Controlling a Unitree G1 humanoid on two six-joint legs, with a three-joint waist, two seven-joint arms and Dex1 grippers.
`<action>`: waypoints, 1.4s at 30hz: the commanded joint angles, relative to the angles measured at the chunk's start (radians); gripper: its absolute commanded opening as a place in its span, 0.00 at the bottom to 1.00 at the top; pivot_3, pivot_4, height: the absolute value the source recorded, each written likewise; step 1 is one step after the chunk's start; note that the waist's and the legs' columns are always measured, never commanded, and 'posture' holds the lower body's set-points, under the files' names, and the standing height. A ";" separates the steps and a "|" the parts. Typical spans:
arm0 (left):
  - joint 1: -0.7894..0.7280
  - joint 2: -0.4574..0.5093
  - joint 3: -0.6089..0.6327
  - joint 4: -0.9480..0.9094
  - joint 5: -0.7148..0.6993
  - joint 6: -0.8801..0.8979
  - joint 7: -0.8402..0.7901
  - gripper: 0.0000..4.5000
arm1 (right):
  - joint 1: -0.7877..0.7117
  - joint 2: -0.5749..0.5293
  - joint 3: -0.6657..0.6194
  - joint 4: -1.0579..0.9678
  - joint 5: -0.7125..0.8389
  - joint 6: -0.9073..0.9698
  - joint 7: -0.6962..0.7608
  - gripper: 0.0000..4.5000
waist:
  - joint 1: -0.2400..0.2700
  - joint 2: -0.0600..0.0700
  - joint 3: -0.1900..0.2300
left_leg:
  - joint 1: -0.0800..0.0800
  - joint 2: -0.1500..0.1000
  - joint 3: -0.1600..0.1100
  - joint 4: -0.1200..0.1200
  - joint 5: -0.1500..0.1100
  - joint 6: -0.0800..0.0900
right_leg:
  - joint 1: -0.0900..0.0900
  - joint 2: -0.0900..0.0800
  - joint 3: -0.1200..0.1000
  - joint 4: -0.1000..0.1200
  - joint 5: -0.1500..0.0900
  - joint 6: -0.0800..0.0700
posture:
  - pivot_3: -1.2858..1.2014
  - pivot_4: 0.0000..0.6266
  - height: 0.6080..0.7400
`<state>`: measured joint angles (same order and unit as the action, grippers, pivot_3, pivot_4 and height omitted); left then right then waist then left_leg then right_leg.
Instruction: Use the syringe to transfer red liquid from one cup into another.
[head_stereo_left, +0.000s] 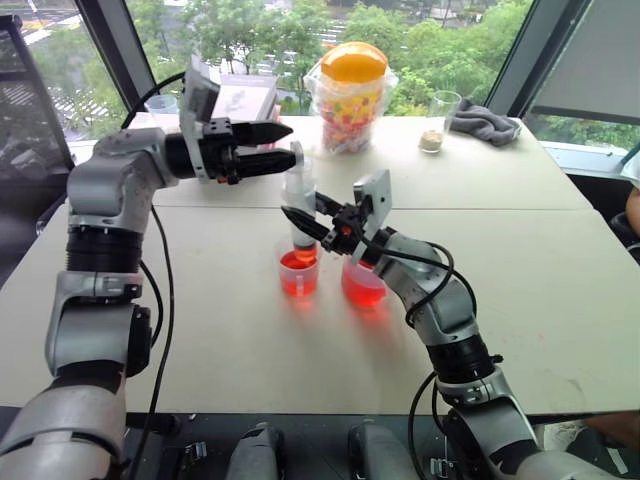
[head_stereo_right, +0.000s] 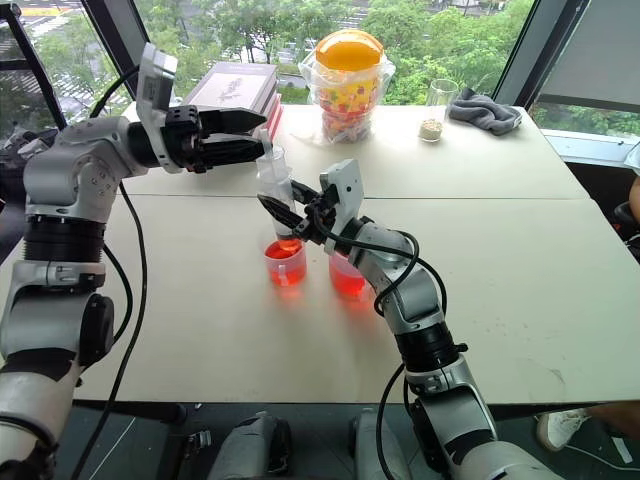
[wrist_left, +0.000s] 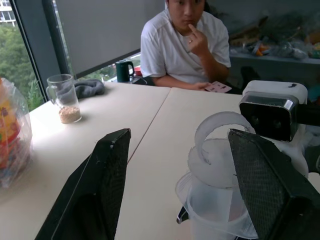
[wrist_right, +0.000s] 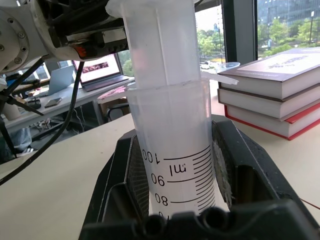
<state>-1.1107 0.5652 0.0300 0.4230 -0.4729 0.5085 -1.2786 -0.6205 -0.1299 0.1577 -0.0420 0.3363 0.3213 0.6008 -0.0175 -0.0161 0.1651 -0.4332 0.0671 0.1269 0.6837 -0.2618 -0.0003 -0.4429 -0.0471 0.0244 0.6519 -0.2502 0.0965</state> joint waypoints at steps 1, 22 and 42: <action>-0.028 -0.024 -0.009 0.004 0.006 -0.021 -0.010 0.30 | -0.022 0.017 0.000 -0.060 0.010 -0.016 0.004 0.31 | 0.000 0.000 0.000 | 0.000 0.000 0.000 0.000 0.000 0.000 | 0.000 0.000 0.000 0.000 0.000 0.000 | 0.52 0.24 1.00; 0.061 -0.014 -0.080 -0.106 0.025 0.005 -0.097 0.02 | -0.126 0.046 -0.092 -0.238 0.166 0.196 -0.085 0.31 | -0.002 0.000 0.000 | 0.000 0.000 0.000 0.000 0.000 0.000 | 0.000 0.000 0.000 0.000 0.000 0.000 | 0.52 0.24 1.00; 0.066 0.021 -0.045 -0.120 0.019 0.025 -0.060 0.02 | -0.132 0.044 -0.097 -0.209 0.167 0.197 -0.101 0.31 | -0.001 0.000 0.000 | 0.000 0.000 0.000 0.000 0.000 0.000 | 0.000 0.000 0.000 0.000 0.000 0.000 | 0.52 0.24 1.00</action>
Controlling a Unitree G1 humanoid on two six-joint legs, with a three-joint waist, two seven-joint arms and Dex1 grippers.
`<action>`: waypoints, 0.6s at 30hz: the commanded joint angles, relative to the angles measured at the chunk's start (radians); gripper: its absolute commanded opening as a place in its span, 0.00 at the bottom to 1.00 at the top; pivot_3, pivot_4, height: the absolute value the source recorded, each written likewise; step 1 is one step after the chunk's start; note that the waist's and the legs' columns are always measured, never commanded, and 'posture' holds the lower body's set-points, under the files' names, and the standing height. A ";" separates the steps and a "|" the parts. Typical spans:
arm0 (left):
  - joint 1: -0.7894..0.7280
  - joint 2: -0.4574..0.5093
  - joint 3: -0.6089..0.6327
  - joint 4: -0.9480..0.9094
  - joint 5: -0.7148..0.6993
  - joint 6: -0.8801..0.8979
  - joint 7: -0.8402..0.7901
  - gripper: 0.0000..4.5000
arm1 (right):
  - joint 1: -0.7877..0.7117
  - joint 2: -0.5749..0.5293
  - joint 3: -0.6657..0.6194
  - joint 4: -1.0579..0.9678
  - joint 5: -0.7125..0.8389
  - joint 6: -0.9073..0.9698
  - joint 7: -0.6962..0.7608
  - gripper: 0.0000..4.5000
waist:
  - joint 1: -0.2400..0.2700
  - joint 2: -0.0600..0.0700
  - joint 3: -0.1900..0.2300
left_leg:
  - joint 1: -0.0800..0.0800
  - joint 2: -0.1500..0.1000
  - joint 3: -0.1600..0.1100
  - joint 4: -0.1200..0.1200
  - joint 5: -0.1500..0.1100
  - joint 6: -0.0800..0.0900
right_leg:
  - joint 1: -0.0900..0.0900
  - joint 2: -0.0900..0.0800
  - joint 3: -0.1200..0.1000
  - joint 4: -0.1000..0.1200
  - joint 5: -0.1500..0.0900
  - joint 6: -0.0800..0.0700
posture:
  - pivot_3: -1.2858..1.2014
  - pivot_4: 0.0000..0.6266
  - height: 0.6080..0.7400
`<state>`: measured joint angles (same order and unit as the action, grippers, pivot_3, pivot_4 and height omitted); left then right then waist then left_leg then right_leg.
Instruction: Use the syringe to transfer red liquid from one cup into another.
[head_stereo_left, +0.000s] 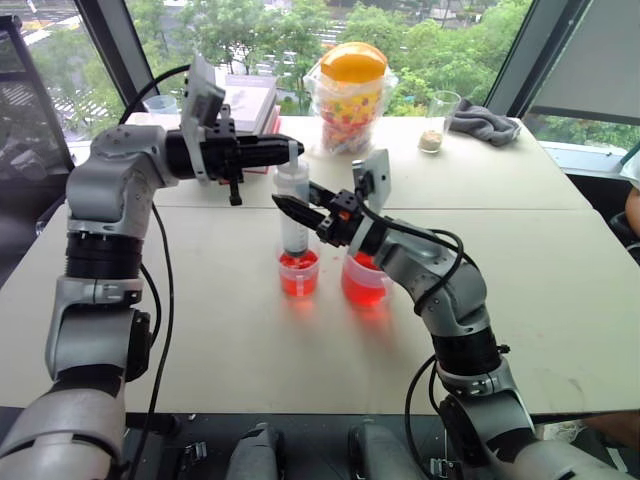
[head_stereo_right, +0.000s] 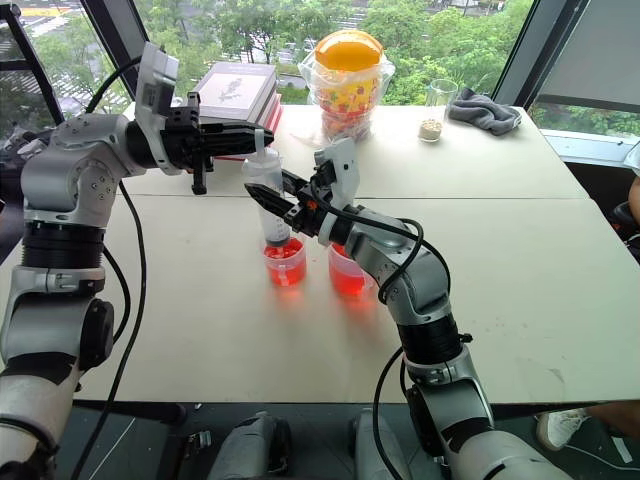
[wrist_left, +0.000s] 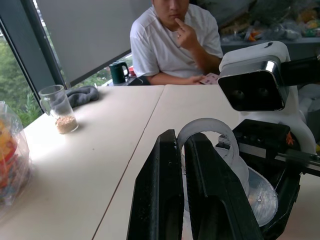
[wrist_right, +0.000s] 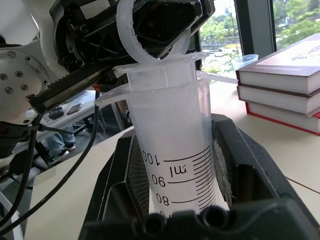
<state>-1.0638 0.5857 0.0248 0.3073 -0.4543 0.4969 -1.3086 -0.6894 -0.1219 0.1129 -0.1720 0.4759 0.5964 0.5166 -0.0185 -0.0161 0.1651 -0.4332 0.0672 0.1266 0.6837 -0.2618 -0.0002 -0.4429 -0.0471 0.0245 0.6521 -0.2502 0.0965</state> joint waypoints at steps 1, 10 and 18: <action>0.014 0.014 -0.026 0.004 -0.003 0.047 -0.022 0.02 | -0.051 0.038 -0.046 -0.075 0.024 -0.080 -0.015 0.31 | -0.001 0.000 0.000 | 0.000 0.000 0.000 0.000 0.000 0.000 | 0.000 0.000 0.000 0.000 0.000 0.000 | 0.52 0.24 1.00; 0.052 0.128 0.044 0.007 -0.027 0.104 -0.013 0.89 | -0.016 0.036 -0.034 -0.057 0.012 -0.090 0.000 0.31 | -0.002 0.000 0.000 | 0.000 0.000 0.000 0.000 0.000 0.000 | 0.000 0.000 0.000 0.000 0.000 0.000 | 0.52 0.24 1.00; 0.156 0.173 0.071 -0.072 -0.056 0.105 -0.008 1.00 | -0.037 0.014 -0.064 -0.056 0.025 -0.083 -0.014 0.31 | 0.001 0.000 0.000 | 0.000 0.000 0.000 0.000 0.000 0.000 | 0.000 0.000 0.000 0.000 0.000 0.000 | 0.52 0.24 1.00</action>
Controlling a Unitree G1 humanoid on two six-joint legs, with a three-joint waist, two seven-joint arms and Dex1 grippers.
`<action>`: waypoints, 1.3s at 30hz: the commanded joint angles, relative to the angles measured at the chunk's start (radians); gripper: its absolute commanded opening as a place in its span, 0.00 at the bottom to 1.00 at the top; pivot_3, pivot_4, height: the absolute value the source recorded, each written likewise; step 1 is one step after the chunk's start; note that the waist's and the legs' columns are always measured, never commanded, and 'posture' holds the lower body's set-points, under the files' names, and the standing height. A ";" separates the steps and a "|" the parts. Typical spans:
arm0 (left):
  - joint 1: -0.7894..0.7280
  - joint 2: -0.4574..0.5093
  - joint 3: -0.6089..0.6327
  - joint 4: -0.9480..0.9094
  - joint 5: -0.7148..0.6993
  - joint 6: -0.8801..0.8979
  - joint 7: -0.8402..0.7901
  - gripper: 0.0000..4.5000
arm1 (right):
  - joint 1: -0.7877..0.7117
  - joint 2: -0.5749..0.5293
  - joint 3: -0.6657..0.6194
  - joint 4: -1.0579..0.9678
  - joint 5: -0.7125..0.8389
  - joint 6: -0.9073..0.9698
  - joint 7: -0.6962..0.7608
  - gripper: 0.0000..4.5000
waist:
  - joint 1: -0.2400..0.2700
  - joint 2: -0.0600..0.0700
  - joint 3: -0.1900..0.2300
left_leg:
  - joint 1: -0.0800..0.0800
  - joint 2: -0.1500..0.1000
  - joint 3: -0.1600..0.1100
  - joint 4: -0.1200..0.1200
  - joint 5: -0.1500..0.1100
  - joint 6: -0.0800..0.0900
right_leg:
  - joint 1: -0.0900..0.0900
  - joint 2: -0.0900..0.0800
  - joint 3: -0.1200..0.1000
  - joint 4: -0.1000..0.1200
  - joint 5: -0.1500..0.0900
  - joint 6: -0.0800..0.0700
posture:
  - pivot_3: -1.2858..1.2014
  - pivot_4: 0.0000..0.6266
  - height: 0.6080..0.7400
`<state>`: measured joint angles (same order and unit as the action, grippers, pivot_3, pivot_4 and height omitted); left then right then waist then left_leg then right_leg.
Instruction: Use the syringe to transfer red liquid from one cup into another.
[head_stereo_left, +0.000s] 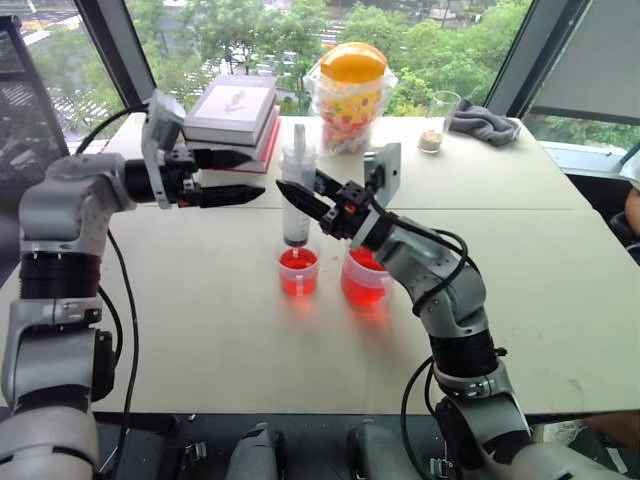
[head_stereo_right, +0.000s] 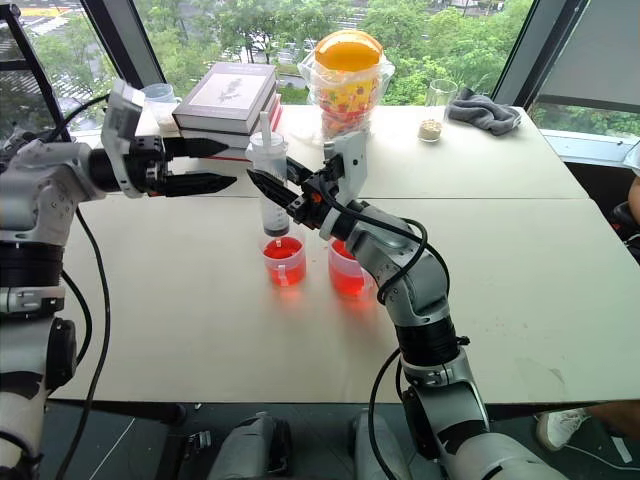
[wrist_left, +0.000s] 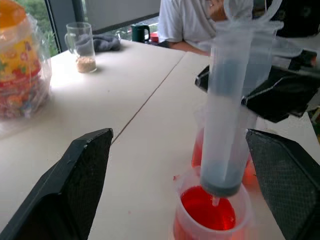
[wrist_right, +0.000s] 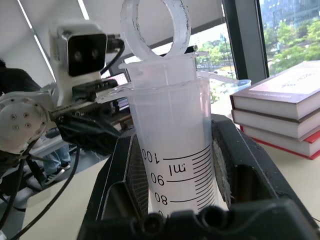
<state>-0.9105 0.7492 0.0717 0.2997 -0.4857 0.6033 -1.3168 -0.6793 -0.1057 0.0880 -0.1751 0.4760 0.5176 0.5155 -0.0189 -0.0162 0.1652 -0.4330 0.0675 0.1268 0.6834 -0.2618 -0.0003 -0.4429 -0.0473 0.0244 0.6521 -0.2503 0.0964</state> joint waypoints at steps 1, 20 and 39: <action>0.012 0.003 0.022 -0.077 -0.030 0.001 0.006 1.00 | -0.065 -0.006 -0.055 -0.056 0.033 0.015 -0.030 0.31 | 0.002 0.000 0.000 | 0.000 0.000 0.000 0.000 0.000 0.000 | 0.000 0.000 0.000 0.000 0.000 0.000 | 0.52 0.24 1.00; 0.142 -0.150 -0.072 -0.229 -0.042 -0.031 0.041 1.00 | -0.413 -0.711 -0.141 0.335 0.097 1.086 -0.192 0.31 | -0.004 0.000 0.000 | -0.001 -0.001 0.002 -0.002 -0.001 0.002 | -0.001 -0.002 0.002 -0.004 -0.002 -0.003 | 0.52 0.24 1.00; 0.208 -0.147 -0.057 -0.362 -0.110 0.043 0.112 1.00 | -0.275 -0.704 -0.016 0.587 -0.044 0.959 -0.018 0.70 | 0.001 0.001 0.000 | -0.002 -0.001 0.001 -0.001 -0.001 0.002 | -0.002 -0.001 0.002 -0.004 0.000 0.000 | 0.52 0.24 1.00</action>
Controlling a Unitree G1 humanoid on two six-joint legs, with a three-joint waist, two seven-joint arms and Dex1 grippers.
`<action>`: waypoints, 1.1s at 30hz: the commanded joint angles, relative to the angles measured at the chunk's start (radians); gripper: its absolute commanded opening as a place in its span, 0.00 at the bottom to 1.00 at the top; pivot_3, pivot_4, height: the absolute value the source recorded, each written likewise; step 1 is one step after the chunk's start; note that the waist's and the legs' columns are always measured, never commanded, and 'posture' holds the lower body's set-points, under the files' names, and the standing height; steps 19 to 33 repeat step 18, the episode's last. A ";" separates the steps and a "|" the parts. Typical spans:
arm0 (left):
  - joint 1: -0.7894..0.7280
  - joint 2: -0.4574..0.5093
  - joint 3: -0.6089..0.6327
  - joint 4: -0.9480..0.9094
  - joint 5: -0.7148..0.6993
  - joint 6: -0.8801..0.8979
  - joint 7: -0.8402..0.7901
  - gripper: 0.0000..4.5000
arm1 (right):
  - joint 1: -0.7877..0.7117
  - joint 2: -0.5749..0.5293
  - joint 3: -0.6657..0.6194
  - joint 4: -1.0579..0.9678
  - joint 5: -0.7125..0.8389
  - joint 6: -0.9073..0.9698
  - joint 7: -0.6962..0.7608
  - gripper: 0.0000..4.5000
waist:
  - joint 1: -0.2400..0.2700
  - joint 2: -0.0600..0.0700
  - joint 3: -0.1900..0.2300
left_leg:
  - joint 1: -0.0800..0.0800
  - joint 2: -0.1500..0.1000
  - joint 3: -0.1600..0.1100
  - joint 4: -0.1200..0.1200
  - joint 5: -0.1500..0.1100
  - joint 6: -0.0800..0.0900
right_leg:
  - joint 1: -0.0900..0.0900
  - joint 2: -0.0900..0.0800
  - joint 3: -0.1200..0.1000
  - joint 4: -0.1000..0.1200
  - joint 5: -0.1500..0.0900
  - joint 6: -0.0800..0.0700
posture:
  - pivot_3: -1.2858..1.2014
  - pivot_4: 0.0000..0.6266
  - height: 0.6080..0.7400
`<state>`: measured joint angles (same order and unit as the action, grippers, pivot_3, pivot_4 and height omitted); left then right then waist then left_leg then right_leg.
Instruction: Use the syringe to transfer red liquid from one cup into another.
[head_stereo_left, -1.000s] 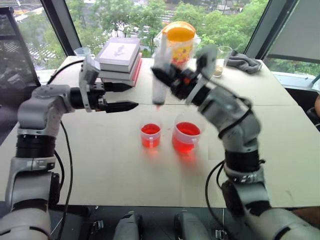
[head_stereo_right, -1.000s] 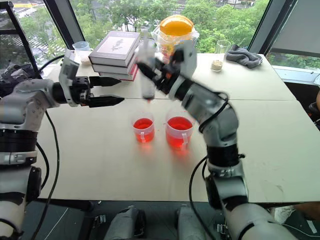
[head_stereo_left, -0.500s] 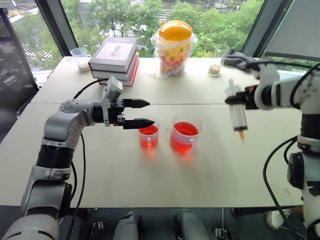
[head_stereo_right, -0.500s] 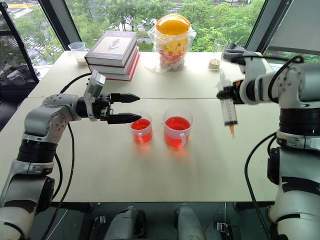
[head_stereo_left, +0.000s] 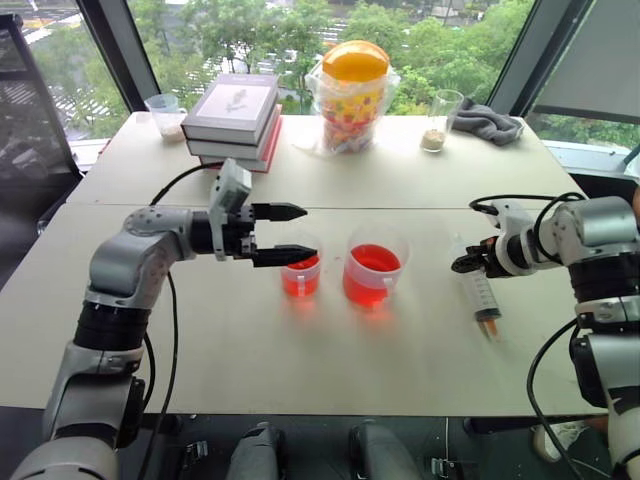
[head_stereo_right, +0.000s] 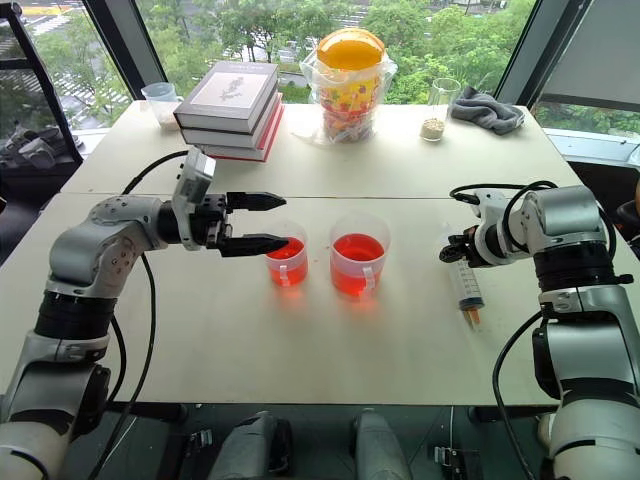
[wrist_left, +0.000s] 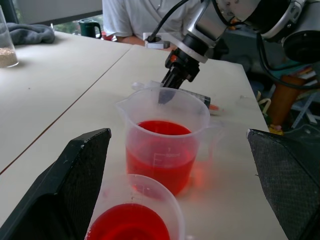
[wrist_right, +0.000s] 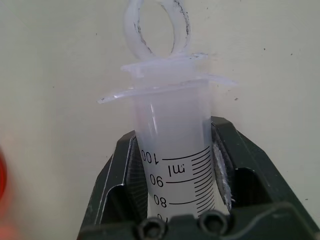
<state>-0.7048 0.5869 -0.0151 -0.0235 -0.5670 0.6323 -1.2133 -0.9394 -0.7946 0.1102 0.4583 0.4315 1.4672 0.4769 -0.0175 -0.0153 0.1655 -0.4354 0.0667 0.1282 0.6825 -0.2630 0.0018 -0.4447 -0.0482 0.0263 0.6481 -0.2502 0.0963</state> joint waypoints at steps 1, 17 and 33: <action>0.001 0.018 0.029 -0.039 -0.032 0.017 0.009 1.00 | -0.014 -0.023 -0.045 -0.068 0.004 0.016 0.028 0.83 | 0.000 0.000 0.000 | 0.000 0.000 0.000 0.000 0.000 0.000 | 0.000 0.000 0.000 0.000 0.000 0.000 | 0.52 0.24 1.00; 0.014 0.079 0.034 -0.063 -0.067 0.049 0.009 1.00 | 0.306 -0.253 -0.503 -0.985 0.312 0.073 0.262 0.99 | 0.003 0.000 0.000 | 0.000 0.000 -0.001 0.000 0.000 0.000 | 0.000 0.000 -0.001 -0.001 0.000 0.000 | 0.52 0.24 1.00; 0.014 0.081 0.031 -0.063 -0.067 0.049 0.010 1.00 | 0.313 -0.251 -0.537 -1.010 0.331 0.075 0.269 0.99 | 0.003 0.000 0.000 | 0.000 0.000 -0.001 0.000 0.000 0.000 | 0.000 0.000 -0.001 -0.001 0.000 0.000 | 0.52 0.24 1.00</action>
